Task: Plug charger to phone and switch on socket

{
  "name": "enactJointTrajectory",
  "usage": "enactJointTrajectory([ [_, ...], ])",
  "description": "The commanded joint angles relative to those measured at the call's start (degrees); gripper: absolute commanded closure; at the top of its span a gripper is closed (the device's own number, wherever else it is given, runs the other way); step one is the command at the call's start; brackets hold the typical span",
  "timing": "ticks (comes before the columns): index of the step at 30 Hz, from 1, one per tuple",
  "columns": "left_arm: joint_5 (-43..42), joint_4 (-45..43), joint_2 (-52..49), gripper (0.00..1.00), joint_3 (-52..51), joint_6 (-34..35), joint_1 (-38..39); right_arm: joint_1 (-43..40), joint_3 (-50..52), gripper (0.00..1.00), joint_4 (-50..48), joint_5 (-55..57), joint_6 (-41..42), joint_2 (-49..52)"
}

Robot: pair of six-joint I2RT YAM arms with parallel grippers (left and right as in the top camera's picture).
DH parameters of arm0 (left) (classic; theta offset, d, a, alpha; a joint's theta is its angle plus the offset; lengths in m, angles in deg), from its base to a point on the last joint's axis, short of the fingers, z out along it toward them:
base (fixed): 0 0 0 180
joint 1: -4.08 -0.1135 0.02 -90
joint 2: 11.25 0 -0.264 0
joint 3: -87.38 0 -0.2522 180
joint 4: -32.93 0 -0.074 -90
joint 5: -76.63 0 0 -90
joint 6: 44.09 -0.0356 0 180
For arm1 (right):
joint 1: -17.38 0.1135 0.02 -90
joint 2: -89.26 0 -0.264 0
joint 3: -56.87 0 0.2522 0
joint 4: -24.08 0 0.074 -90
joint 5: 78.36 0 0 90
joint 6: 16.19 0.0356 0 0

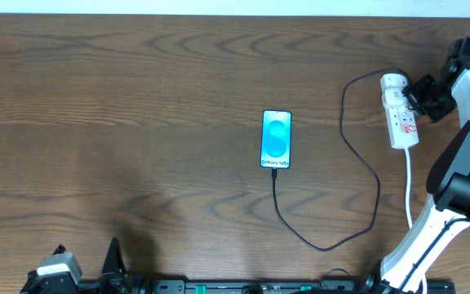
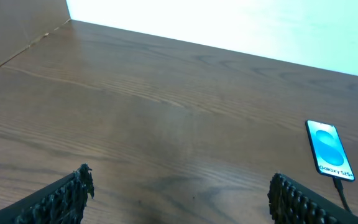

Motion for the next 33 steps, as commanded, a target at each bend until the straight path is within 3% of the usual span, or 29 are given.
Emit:
enactJointTrajectory([
  [1,0.33,0.15,0.44,0.08,0.00,0.26,-0.39,0.68,-0.33,0.99,-0.85,0.04,0.39,0.66],
  [17,0.33,0.15,0.44,0.08,0.00,0.26,-0.39,4.52,0.26,0.99,3.61,0.13,-3.45,2.19],
  [22,0.33,0.15,0.42,0.08,0.00,0.26,-0.39,3.04,0.26,0.99,7.48,8.98,-3.48,-7.50],
  [24,0.33,0.15,0.42,0.08,0.00,0.26,-0.39,2.91,0.26,0.99,8.02,12.87,-3.50,-15.69],
  [33,0.33,0.15,0.44,0.08,0.00,0.26,-0.42,3.17,0.26,0.99,2.45,4.92,-3.04,-44.28],
])
